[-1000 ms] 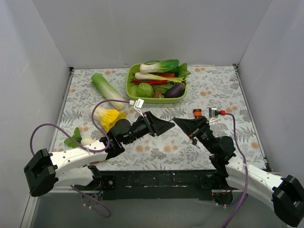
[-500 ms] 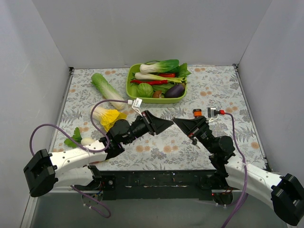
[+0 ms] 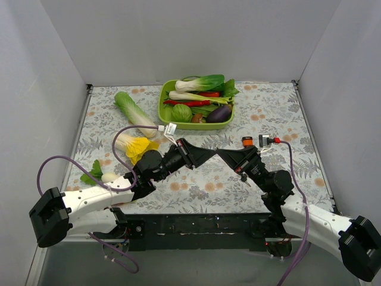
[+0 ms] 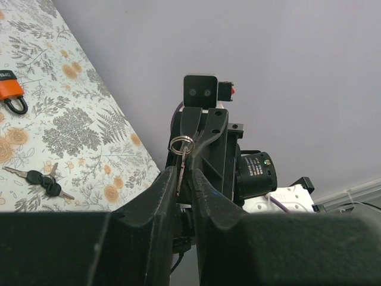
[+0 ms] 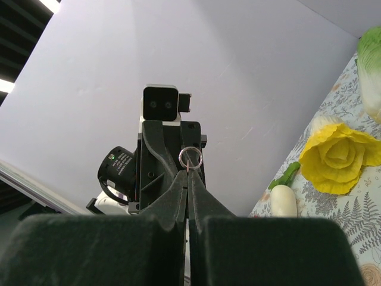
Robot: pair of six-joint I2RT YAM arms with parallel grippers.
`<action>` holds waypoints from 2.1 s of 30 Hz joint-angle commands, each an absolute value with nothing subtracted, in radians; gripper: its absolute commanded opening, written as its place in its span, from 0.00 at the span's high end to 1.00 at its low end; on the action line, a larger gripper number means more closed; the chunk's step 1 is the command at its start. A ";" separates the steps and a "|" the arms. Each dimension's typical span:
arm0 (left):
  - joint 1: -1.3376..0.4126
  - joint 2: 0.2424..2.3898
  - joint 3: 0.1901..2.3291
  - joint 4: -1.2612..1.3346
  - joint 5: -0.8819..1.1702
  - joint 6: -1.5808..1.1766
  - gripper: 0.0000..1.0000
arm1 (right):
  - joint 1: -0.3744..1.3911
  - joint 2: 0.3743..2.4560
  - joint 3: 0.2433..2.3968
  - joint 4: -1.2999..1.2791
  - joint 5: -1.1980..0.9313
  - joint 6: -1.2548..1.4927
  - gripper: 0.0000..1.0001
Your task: Unlock with the key
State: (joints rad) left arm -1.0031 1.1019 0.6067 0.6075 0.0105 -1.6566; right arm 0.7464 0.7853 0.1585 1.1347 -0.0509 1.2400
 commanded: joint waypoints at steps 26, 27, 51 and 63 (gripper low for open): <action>-0.888 0.936 0.618 0.307 0.216 -1.413 1.00 | 0.704 0.576 0.164 0.760 -0.091 1.158 0.39; -0.867 0.931 0.630 0.267 0.250 -1.390 1.00 | 0.703 0.542 0.175 0.705 -0.080 1.132 0.35; -0.854 1.163 1.042 -0.570 0.864 -0.818 1.00 | 0.710 0.715 0.522 0.192 -0.698 0.563 0.52; -0.854 1.203 1.095 -0.646 0.854 -0.756 1.00 | 0.785 0.804 0.545 0.212 -0.759 0.558 0.62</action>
State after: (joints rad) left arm -0.8528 1.2068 1.0458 -0.6048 0.8417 -0.7963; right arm 0.7547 0.7792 0.5087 0.1665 -0.7139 0.5713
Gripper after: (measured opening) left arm 0.014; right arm 0.397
